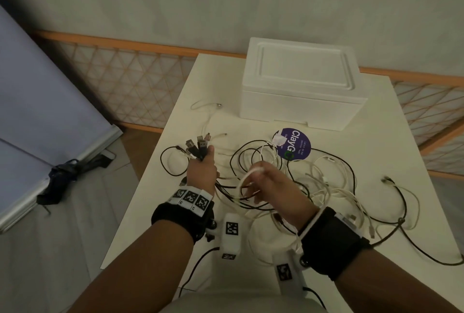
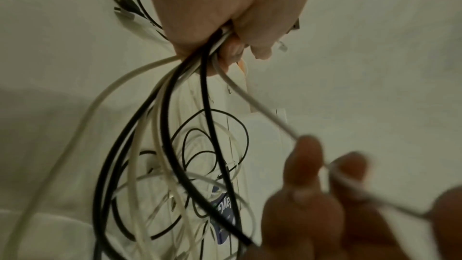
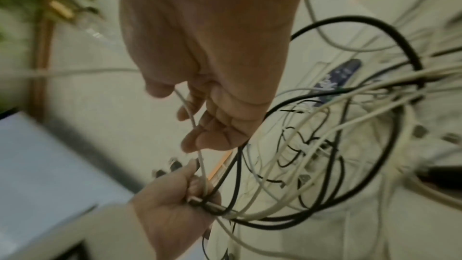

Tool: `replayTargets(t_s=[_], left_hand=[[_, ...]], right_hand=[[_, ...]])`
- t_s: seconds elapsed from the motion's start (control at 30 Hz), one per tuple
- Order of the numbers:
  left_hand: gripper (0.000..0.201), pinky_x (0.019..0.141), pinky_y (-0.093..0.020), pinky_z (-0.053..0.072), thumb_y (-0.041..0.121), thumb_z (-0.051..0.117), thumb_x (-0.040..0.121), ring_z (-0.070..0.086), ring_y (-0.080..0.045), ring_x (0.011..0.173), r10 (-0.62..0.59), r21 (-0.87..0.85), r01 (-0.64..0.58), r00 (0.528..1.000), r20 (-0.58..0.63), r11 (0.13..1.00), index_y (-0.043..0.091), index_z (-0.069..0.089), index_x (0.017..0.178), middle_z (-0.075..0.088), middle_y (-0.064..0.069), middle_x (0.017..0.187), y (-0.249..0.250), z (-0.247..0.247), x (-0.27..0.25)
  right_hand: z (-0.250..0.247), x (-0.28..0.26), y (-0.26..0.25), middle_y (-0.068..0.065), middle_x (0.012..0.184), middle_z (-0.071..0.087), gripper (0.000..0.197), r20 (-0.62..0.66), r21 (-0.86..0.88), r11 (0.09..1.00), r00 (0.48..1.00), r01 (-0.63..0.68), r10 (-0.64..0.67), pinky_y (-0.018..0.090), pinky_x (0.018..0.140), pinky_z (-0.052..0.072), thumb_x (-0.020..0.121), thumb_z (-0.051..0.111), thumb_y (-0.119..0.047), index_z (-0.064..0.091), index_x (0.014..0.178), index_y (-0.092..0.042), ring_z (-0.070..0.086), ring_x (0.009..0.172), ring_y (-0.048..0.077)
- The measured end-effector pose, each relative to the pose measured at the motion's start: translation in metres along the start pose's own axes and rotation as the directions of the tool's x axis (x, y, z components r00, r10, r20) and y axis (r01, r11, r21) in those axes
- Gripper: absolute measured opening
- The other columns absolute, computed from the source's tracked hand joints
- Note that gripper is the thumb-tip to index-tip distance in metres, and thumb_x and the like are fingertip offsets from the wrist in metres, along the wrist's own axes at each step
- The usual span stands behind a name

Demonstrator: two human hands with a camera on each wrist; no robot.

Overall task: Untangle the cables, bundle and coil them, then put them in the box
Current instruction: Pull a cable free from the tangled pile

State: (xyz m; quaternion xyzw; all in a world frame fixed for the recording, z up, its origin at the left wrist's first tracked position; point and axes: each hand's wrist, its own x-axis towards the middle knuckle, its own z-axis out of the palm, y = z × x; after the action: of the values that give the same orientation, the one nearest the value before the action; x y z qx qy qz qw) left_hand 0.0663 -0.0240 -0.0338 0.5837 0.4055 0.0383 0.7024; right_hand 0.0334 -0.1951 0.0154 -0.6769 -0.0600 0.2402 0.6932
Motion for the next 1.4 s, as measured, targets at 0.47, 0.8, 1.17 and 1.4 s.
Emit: replayTargets(t_s=[0.47,0.8,1.17,1.4], left_hand=[[0.03,0.047,-0.027,0.032,0.032,0.054,0.097,0.034,-0.006,0.031,-0.097,-0.202,0.107,0.993,0.063,0.973,0.016,0.048,0.073,0.037,0.009,0.039,0.006,0.021,-0.018],[0.026,0.051,-0.027,0.039,0.024,0.055,0.096,0.037,-0.01,0.044,-0.051,-0.338,0.142,0.963,0.266,0.93,0.014,0.049,0.073,0.04,0.004,0.054,0.011,0.051,-0.054],[0.038,0.037,-0.016,0.026,0.036,0.052,0.097,0.026,-0.005,0.031,-0.108,-0.527,0.15,0.988,0.109,0.836,0.021,0.039,0.064,0.03,0.009,0.04,0.028,0.017,-0.043],[0.042,0.037,-0.018,0.02,0.034,0.044,0.097,0.022,-0.006,0.032,-0.231,-0.577,0.194,0.973,0.011,0.793,0.023,0.029,0.059,0.023,0.007,0.045,0.028,-0.048,-0.009]], right_hand=[[-0.04,0.002,-0.003,0.013,0.062,0.058,0.029,-0.215,0.61,0.735,0.831,-0.295,0.512,0.02,0.041,0.039,0.094,0.05,-0.041,0.052,0.079,-0.016,0.05,0.044,0.016],[-0.038,0.018,-0.003,0.0,0.124,0.052,0.049,0.02,-0.097,0.994,0.999,-0.042,0.044,0.02,0.085,0.049,0.082,0.054,0.005,0.047,0.128,-0.008,0.053,0.109,0.005],[-0.062,0.003,-0.015,-0.001,0.082,0.053,0.019,0.243,-0.963,0.175,0.941,0.205,0.236,0.03,0.068,0.043,0.077,0.06,-0.03,0.057,0.092,-0.017,0.054,0.08,0.021],[-0.104,-0.02,-0.005,0.0,0.085,0.067,0.013,0.178,-0.984,0.007,0.984,0.178,0.027,0.036,0.099,0.036,0.088,0.048,-0.03,0.055,0.097,-0.024,0.063,0.087,0.023]])
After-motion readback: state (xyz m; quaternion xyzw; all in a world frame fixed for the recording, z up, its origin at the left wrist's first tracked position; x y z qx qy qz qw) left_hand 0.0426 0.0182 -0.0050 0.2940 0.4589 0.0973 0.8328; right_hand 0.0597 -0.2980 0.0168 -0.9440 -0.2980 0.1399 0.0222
